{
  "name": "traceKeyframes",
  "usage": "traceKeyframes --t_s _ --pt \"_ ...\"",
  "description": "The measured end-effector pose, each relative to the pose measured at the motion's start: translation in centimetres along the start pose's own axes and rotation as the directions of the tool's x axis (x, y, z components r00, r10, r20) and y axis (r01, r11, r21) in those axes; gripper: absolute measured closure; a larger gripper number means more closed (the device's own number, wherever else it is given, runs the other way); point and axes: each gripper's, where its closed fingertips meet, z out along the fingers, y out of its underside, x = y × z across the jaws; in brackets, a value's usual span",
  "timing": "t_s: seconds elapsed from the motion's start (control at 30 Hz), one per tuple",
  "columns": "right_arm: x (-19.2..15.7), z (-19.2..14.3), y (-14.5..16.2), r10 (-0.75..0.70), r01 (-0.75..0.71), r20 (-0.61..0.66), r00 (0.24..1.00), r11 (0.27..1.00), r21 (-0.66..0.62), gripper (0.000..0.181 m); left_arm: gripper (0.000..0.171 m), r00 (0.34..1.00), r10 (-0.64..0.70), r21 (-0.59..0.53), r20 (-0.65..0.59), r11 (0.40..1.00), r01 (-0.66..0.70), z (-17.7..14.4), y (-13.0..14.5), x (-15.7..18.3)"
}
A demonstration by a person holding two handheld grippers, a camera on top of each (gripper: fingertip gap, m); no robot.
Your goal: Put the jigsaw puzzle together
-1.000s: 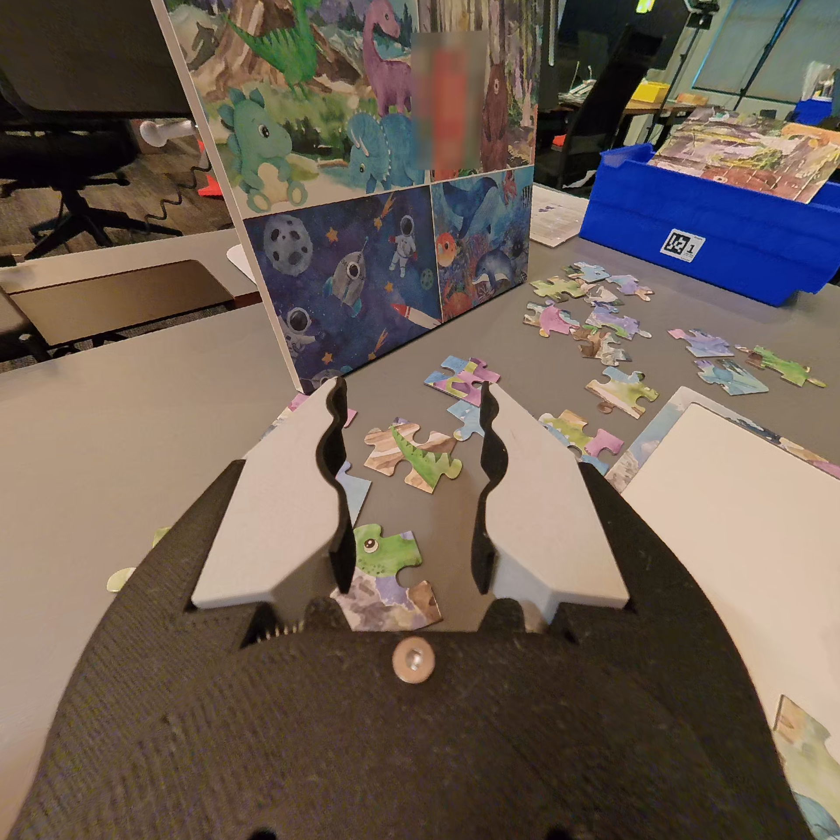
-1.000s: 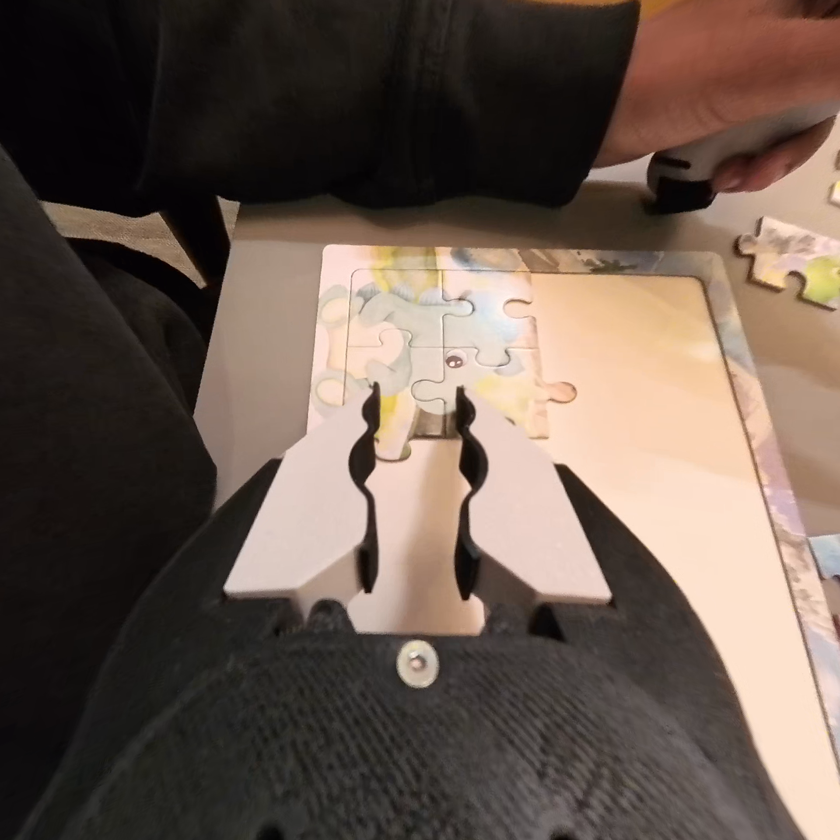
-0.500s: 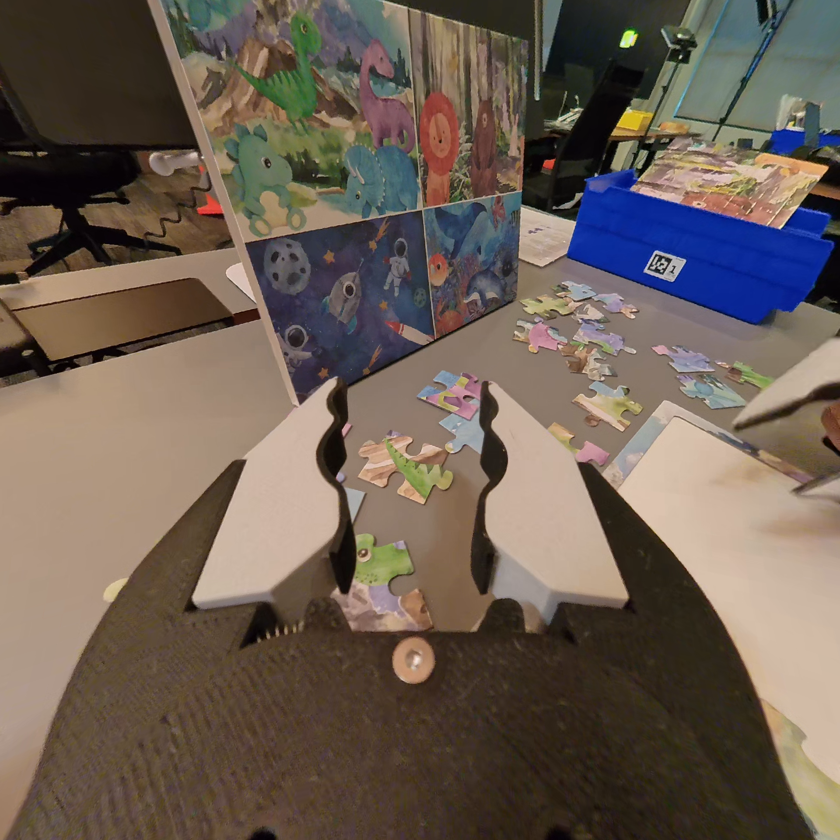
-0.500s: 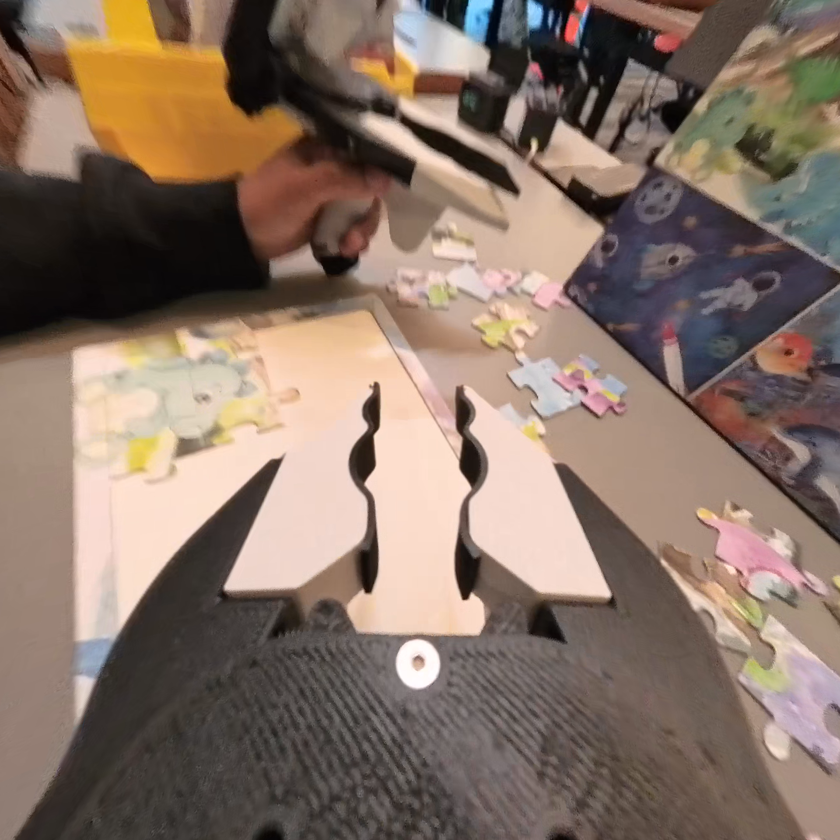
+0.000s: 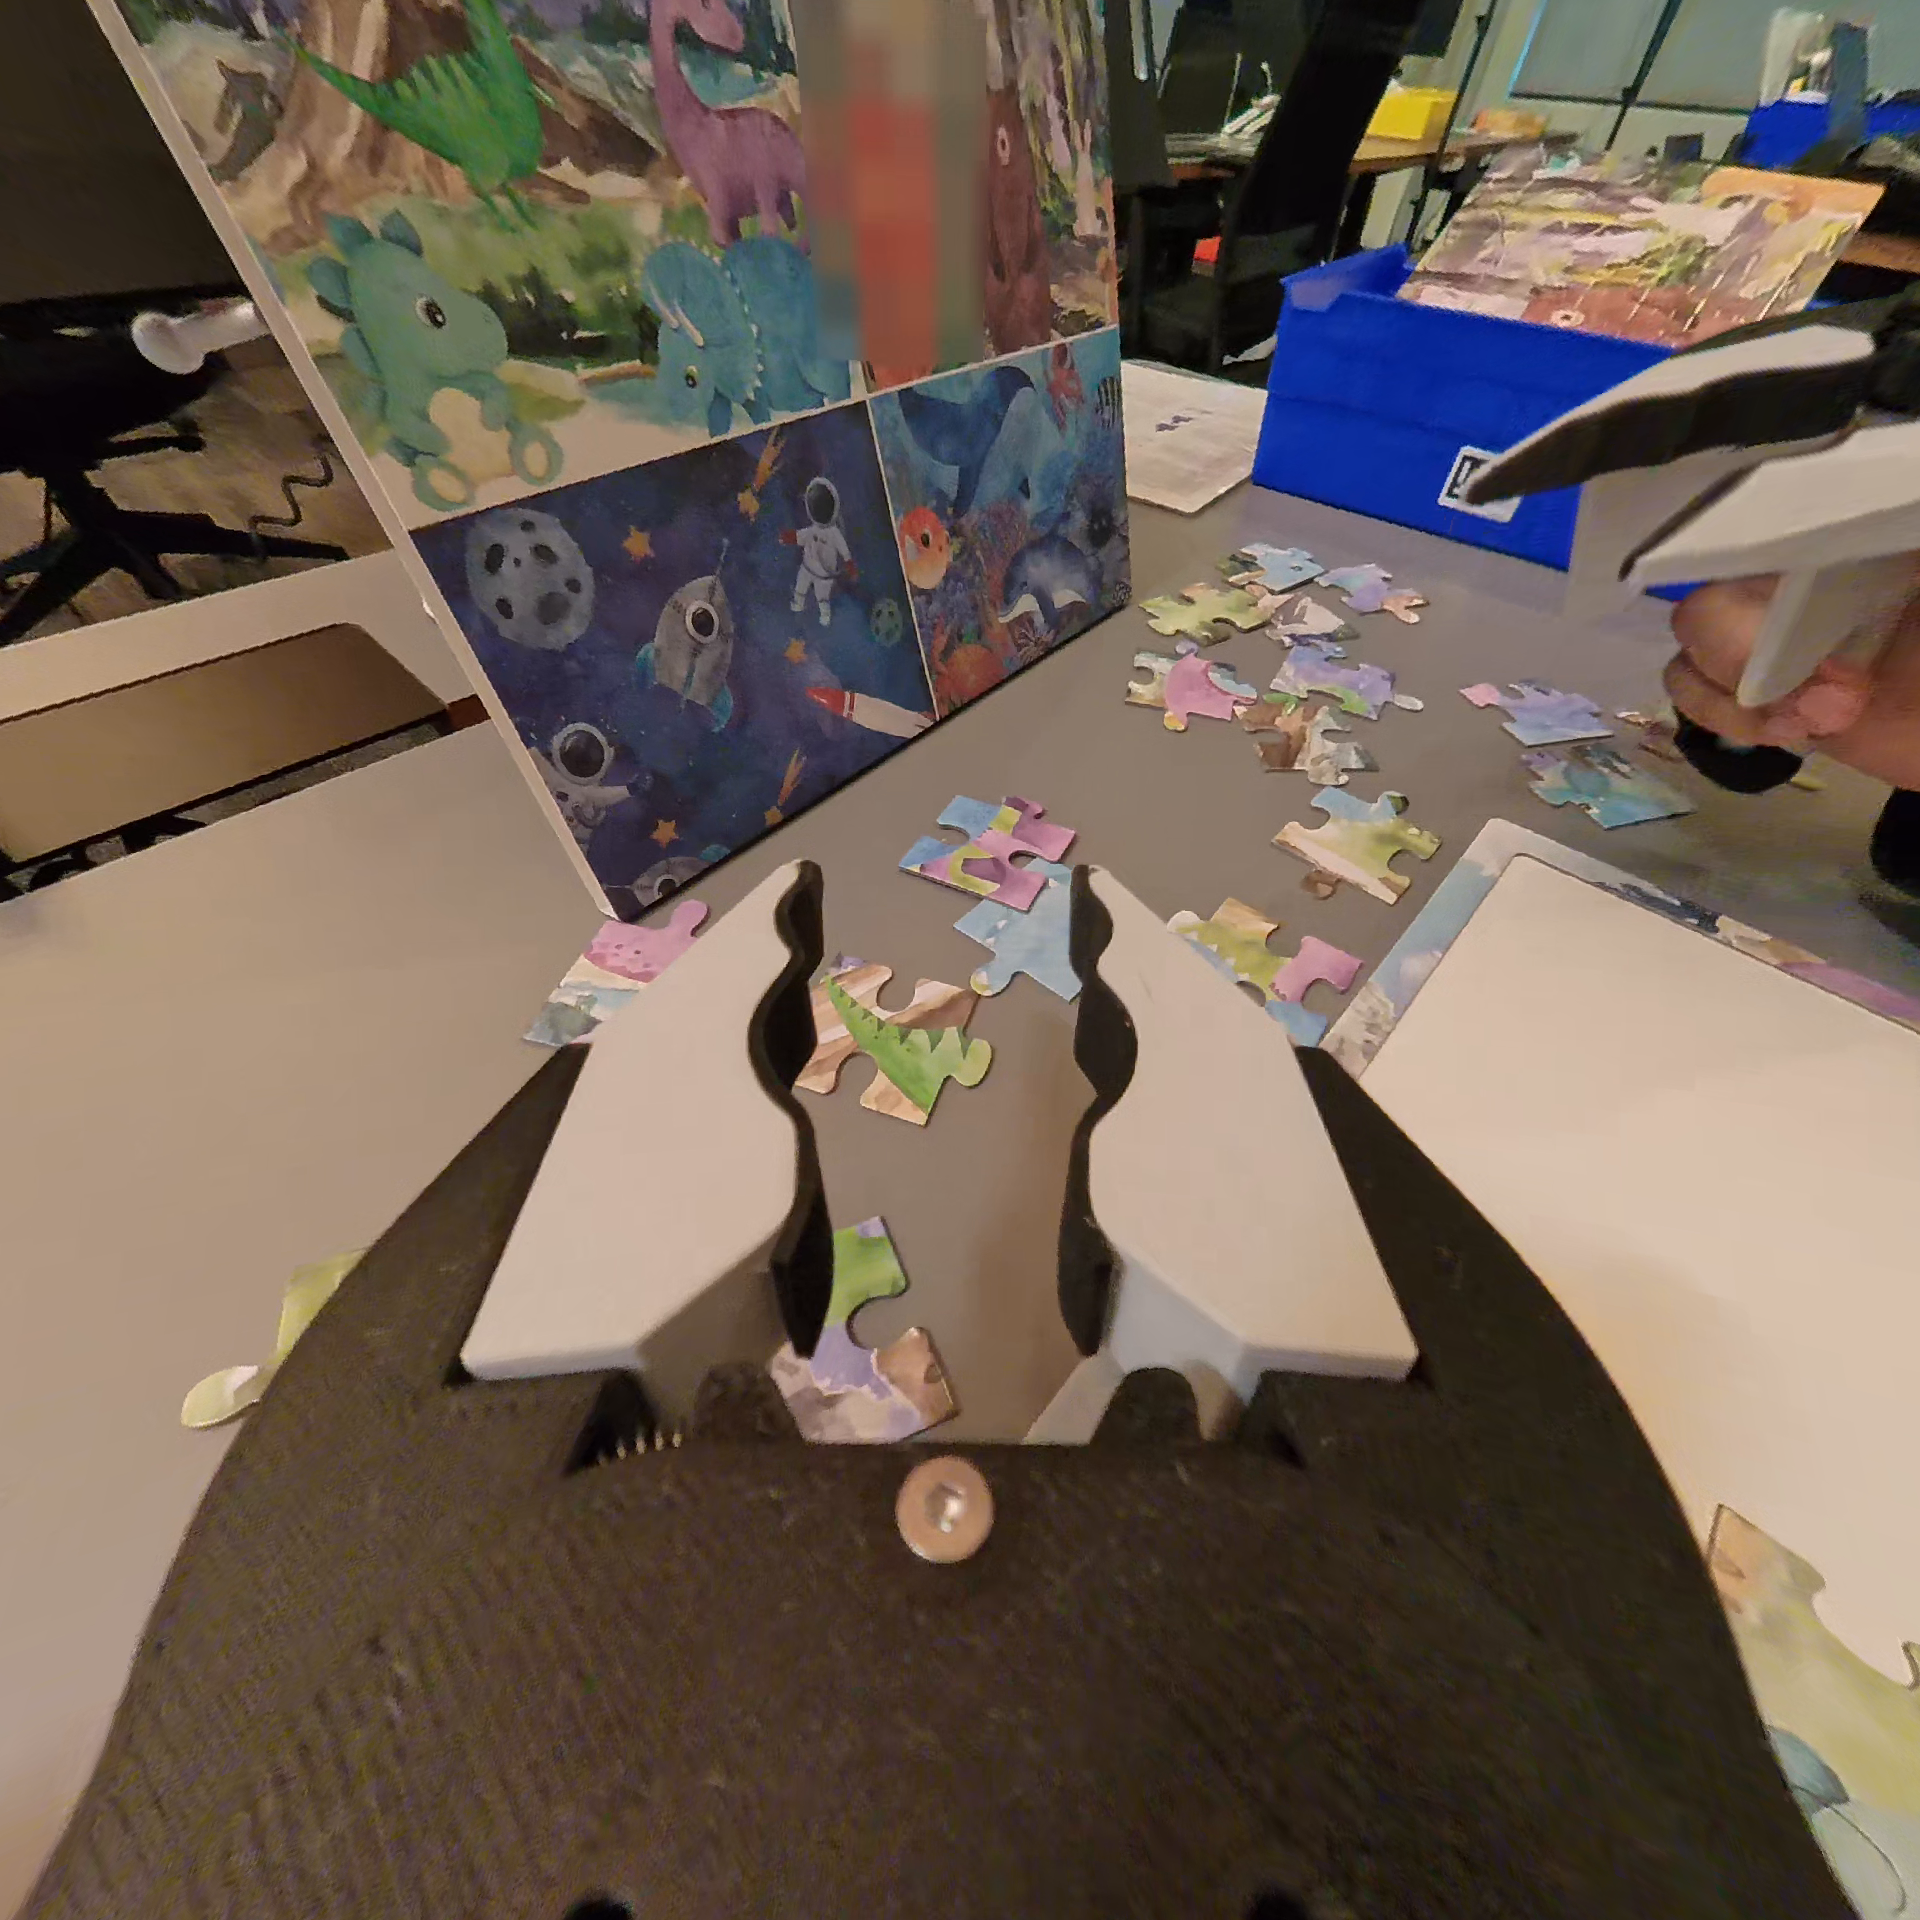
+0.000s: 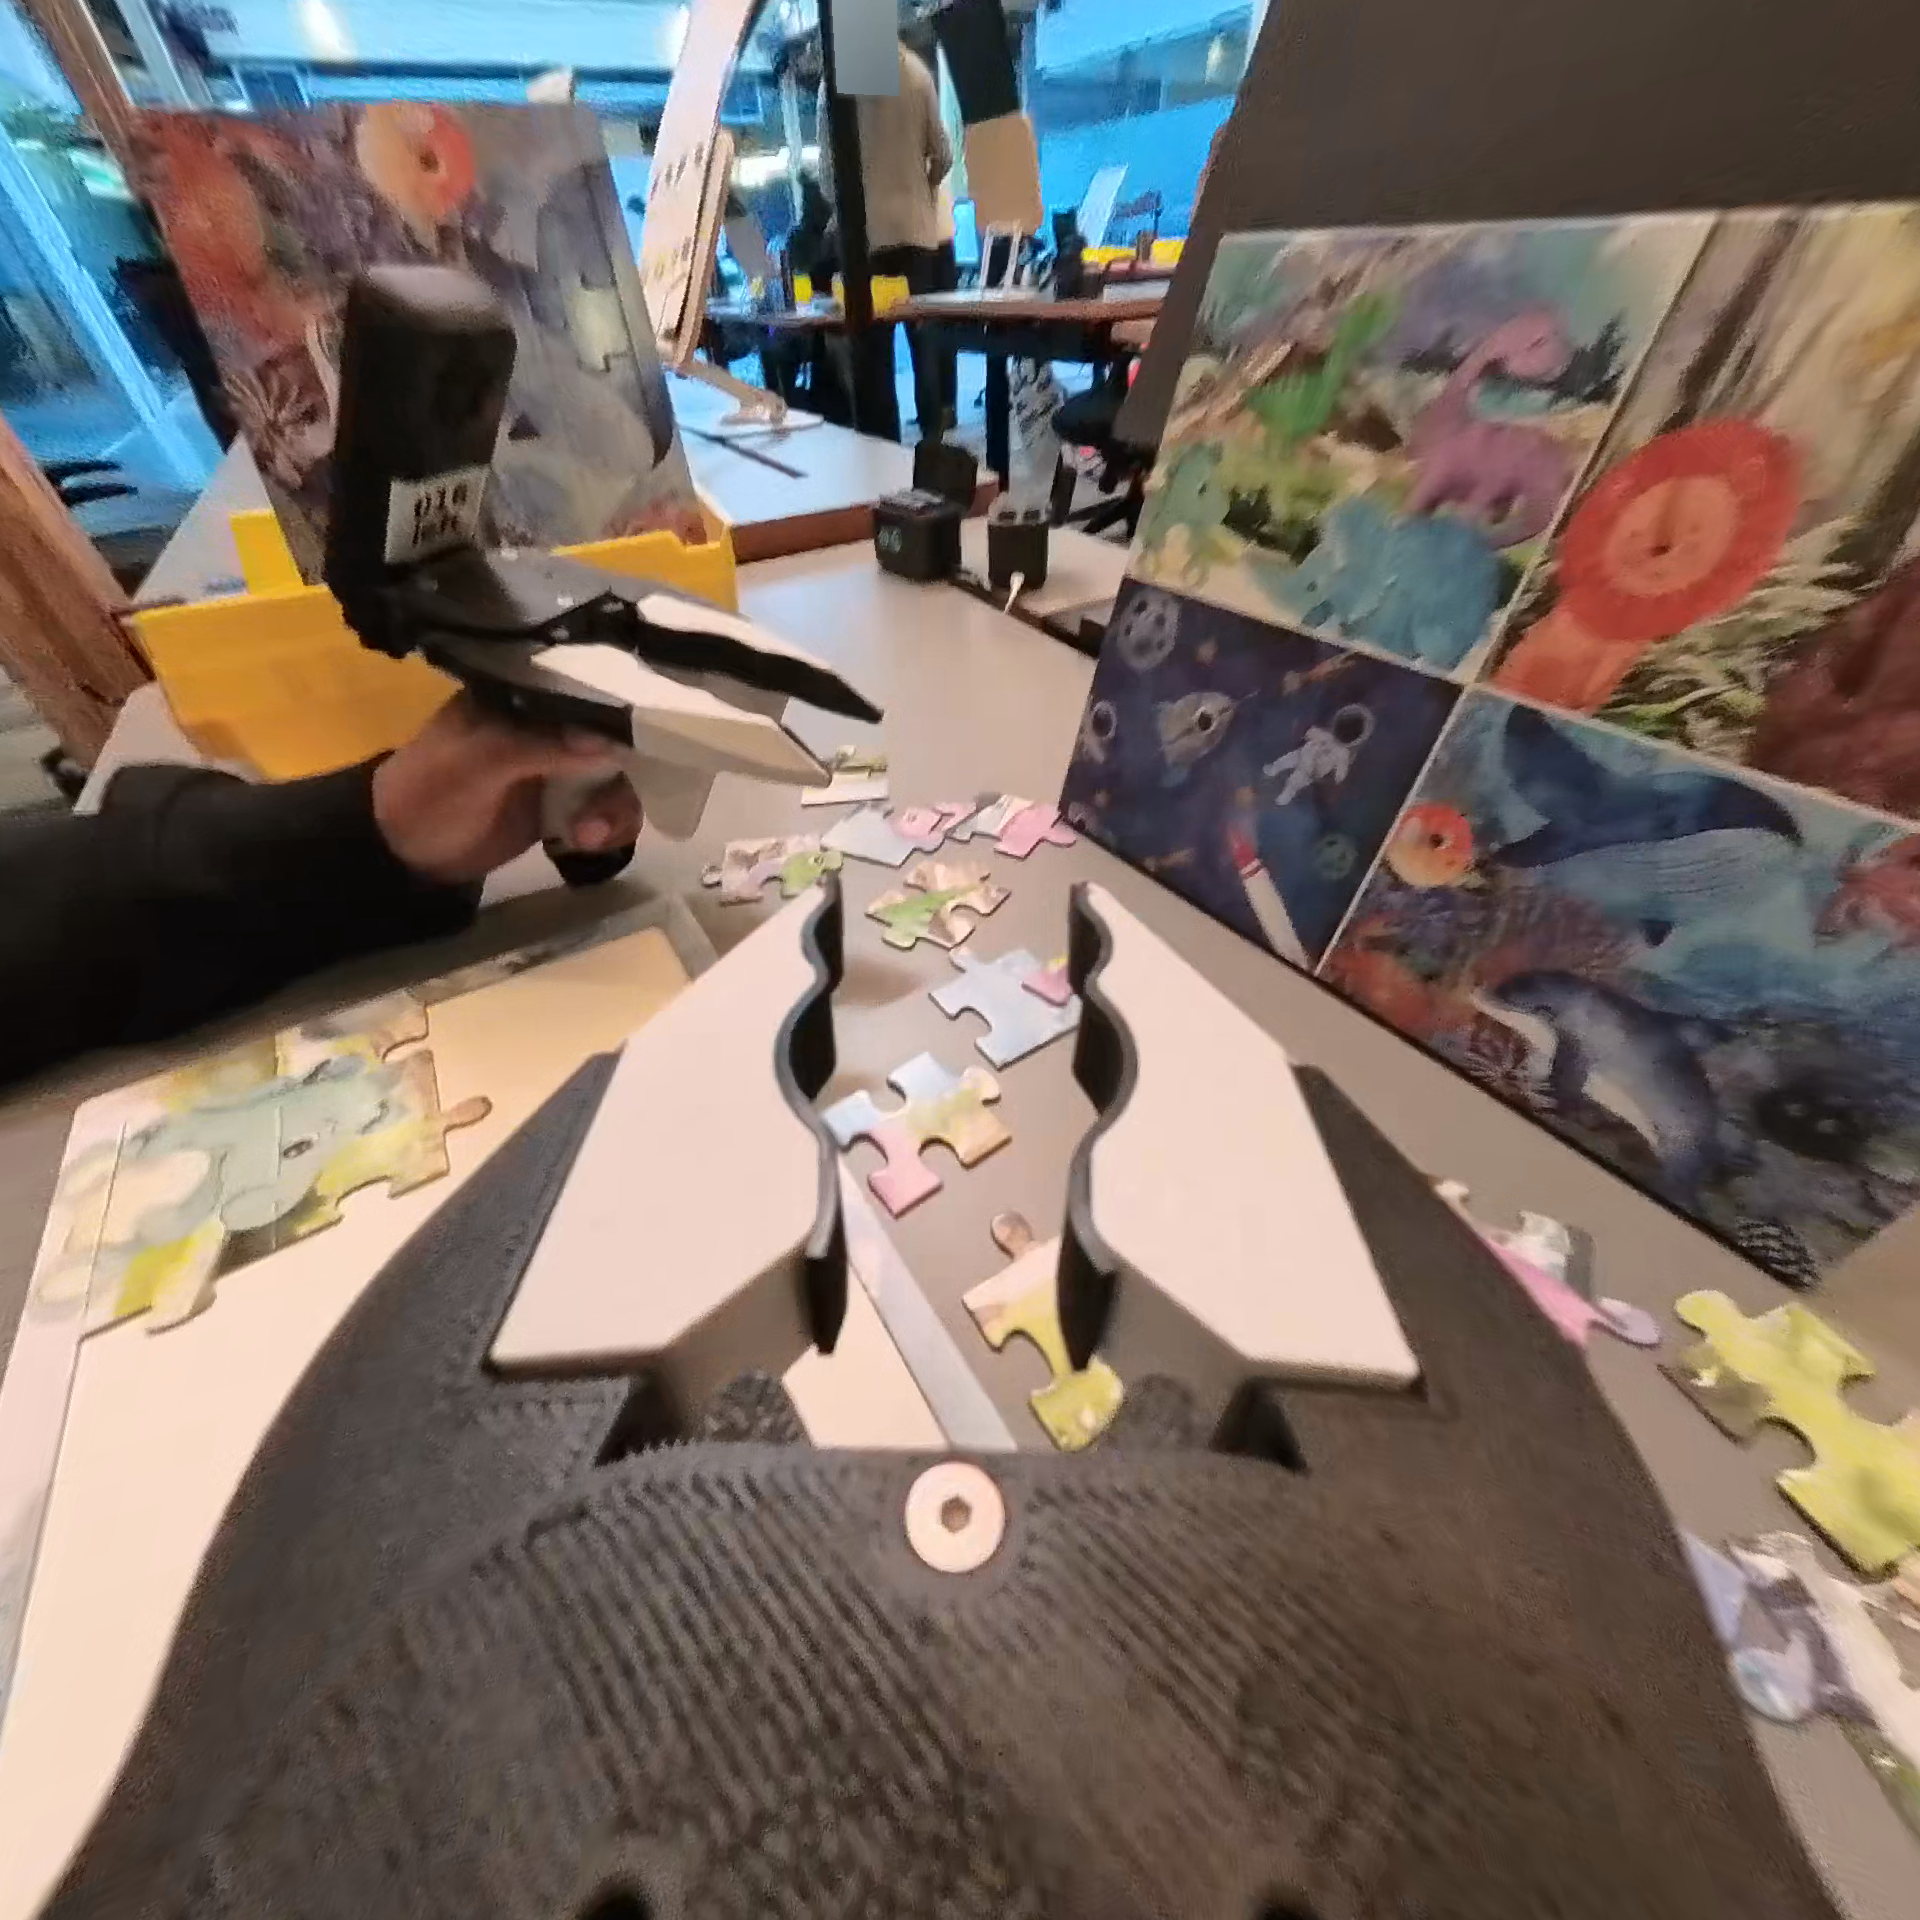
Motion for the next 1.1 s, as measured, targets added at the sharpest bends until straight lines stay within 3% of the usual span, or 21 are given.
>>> traceKeyframes --t_s 0.63,0.83,1.1 --pt "4.8 -0.5 3.3 0.121 -0.131 -0.14 0.983 0.989 -0.063 0.144 0.132 0.995 -0.104 0.026 -0.01 0.994 0.104 -0.3 0.2 -1.3" --pt "5.5 -1.0 3.0 0.167 -0.172 -0.145 0.975 0.985 -0.023 0.144 0.132 0.995 -0.022 0.01 0.101 1.0 0.021 -1.3 -0.1 -3.0" --pt "6.3 -1.3 4.1 0.206 -0.213 -0.137 0.969 0.976 -0.038 0.145 0.139 0.983 -0.113 0.038 0.144 0.993 0.109 -2.9 0.0 -5.8"
